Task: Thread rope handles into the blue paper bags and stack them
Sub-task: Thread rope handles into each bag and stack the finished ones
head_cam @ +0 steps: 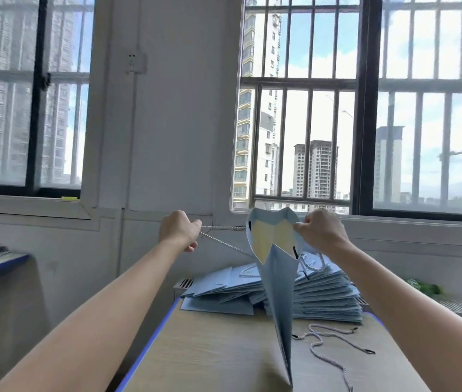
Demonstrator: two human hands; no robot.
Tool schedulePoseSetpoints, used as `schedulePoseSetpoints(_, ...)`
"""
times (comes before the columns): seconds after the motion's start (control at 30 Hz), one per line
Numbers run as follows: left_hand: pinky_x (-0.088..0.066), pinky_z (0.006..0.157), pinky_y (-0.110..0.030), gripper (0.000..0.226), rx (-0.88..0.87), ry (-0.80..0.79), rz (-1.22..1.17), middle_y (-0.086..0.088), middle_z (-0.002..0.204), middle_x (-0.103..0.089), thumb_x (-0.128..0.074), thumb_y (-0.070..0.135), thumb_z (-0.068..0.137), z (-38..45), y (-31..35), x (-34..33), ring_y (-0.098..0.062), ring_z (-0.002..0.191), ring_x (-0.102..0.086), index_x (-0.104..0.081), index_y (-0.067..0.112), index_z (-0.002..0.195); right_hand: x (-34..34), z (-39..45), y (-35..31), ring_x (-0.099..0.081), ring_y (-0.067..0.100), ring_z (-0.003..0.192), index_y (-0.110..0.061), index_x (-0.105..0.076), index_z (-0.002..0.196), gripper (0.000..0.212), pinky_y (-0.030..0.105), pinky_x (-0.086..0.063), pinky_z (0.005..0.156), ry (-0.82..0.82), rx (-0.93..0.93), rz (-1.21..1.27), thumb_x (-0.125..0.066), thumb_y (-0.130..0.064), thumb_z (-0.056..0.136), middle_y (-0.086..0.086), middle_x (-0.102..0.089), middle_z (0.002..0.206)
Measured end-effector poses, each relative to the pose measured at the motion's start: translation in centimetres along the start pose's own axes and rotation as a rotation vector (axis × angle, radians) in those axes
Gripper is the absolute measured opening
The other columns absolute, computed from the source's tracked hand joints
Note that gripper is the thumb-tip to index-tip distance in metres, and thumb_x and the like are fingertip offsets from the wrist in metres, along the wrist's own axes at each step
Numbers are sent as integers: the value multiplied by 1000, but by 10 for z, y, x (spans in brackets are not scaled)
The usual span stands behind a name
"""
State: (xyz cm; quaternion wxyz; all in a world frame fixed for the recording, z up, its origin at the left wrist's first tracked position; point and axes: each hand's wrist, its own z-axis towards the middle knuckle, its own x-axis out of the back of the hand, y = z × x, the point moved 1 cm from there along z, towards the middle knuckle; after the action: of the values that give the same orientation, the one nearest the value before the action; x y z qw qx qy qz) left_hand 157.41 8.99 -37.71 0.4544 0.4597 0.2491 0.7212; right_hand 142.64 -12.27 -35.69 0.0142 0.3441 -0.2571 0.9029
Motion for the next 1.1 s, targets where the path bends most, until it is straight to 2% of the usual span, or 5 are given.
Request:
schedulePoseSetpoints(0.37, -56, 53, -33, 70, 36, -695, -340, -19, 108, -61, -44, 69, 85, -54, 46, -30, -31, 74, -69, -49, 9, 121, -14, -25, -35, -37, 7, 51, -14, -47, 67, 29, 11, -30, 45, -290, 208, 388, -56, -25, 92, -4, -45, 61)
schedulePoseSetpoints(0.47, -58, 61, -35, 54, 34, -723, -369, -18, 99, -64, -46, 60, 89, -60, 45, -32, -29, 73, -68, -54, 11, 112, -14, -33, -33, -37, 2, 40, -9, -59, 84, 17, 10, -30, 37, -404, 197, 530, -53, -23, 93, -5, -48, 55)
schedulePoseSetpoints(0.67, -47, 70, -37, 18, 21, -382, -383, -16, 91, -61, -48, 14, 92, -62, 11, -54, -27, 78, -57, -60, 3, 101, -29, -44, -15, -42, 7, 40, -10, -66, 80, 19, 18, -37, 40, -560, 101, 506, -54, -13, 94, 0, -54, 55)
schedulePoseSetpoints(0.87, -53, 87, -49, 18, -97, -277, -422, -10, 102, -69, -49, 15, 97, -81, -12, -61, -31, 96, -66, -61, 13, 110, -38, -43, -8, -62, 14, 69, -8, -63, 80, 12, 29, -54, 72, -414, 43, 610, -58, -8, 91, 2, -69, 73)
schedulePoseSetpoints(1.1, -39, 54, -9, 24, -245, -59, -297, 2, 78, -49, -59, 16, 93, -82, -13, -57, -9, 64, -48, -39, 10, 103, -20, -33, -30, -61, 18, 60, -5, -52, 86, 14, 31, -58, 64, -389, -158, 1249, -49, 8, 88, 9, -66, 67)
